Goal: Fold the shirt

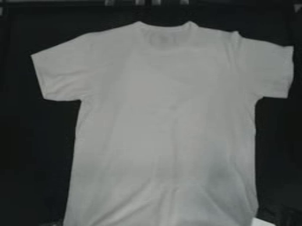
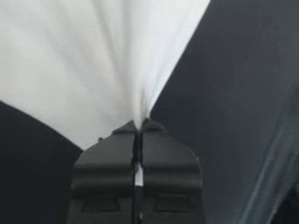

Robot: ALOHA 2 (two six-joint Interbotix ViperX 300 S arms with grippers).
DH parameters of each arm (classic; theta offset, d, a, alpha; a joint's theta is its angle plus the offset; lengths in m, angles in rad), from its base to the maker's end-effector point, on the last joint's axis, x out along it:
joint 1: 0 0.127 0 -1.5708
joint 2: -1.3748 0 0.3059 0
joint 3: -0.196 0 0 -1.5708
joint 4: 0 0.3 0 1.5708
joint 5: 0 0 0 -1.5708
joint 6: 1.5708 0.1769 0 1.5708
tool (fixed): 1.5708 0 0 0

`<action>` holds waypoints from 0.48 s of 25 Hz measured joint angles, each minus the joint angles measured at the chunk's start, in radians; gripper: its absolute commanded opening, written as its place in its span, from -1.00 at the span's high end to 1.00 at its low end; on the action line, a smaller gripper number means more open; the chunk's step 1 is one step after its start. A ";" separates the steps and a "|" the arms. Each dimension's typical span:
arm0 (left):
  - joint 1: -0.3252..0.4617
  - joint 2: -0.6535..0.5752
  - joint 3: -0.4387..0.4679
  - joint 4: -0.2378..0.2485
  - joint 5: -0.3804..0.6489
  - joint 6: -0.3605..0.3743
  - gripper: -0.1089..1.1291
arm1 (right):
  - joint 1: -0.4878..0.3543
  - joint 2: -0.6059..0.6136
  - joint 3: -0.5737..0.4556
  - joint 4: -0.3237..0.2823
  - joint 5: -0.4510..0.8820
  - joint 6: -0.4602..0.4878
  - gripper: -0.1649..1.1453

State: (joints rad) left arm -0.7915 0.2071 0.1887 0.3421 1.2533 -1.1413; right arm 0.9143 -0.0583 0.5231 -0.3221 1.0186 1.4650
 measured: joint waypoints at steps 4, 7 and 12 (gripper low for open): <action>-0.034 0.002 -0.063 0.028 0.077 -0.029 0.71 | 0.038 -0.006 -0.046 -0.023 0.084 0.058 0.64; -0.046 0.000 -0.114 0.034 0.135 -0.029 0.71 | 0.061 -0.006 -0.083 -0.028 0.140 0.077 0.64; -0.060 0.000 -0.198 0.064 0.268 -0.020 0.71 | 0.077 -0.012 -0.132 -0.046 0.221 0.066 0.65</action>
State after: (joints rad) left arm -0.8514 0.2071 -0.0092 0.4065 1.5217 -1.1612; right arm 0.9910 -0.0706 0.3912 -0.3682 1.2395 1.5309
